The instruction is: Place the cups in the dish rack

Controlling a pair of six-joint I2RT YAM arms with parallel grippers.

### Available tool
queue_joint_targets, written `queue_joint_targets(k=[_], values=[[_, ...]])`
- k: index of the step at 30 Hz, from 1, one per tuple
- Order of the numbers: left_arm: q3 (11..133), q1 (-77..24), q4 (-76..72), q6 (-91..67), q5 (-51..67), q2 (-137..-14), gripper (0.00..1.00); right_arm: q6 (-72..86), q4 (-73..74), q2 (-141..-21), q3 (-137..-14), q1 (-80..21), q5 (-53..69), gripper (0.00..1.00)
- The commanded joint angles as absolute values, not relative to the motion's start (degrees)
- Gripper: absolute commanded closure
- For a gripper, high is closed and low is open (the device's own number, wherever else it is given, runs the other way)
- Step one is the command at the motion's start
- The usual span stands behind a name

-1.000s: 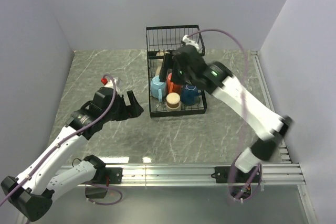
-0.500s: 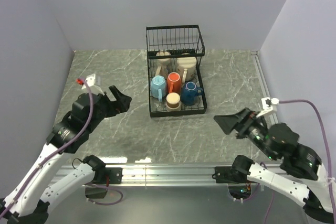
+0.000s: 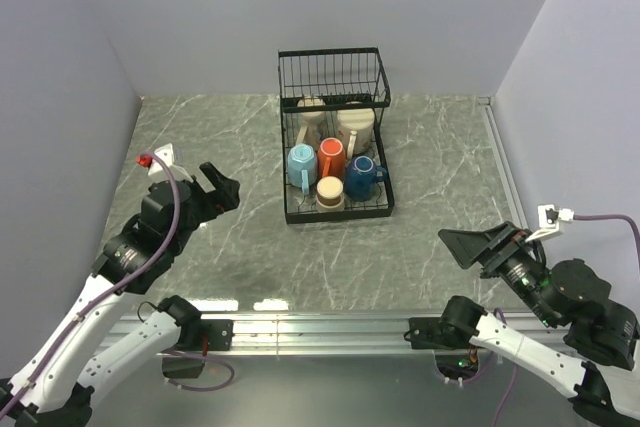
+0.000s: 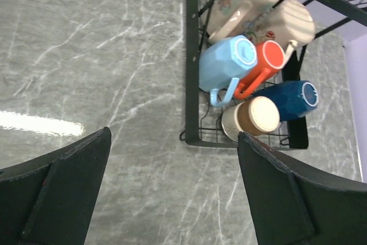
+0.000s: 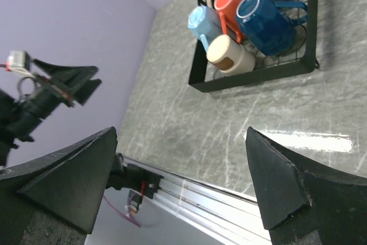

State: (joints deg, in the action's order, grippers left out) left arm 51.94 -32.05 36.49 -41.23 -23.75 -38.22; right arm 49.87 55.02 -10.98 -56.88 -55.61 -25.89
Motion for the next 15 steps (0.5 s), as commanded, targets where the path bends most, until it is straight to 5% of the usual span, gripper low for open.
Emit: queue_joint_targets(k=[1, 15], values=[[52.12, -31.82, 36.65, -40.78, -27.25, -38.32, 0.03, 49.05, 54.23, -9.76, -56.16, -55.64, -26.55, 0.0], [46.59, -31.82, 33.58, -38.24, -36.55, -41.04, 0.01, 45.7, 52.03, -12.04, -56.95, -55.63, -22.76, 0.0]])
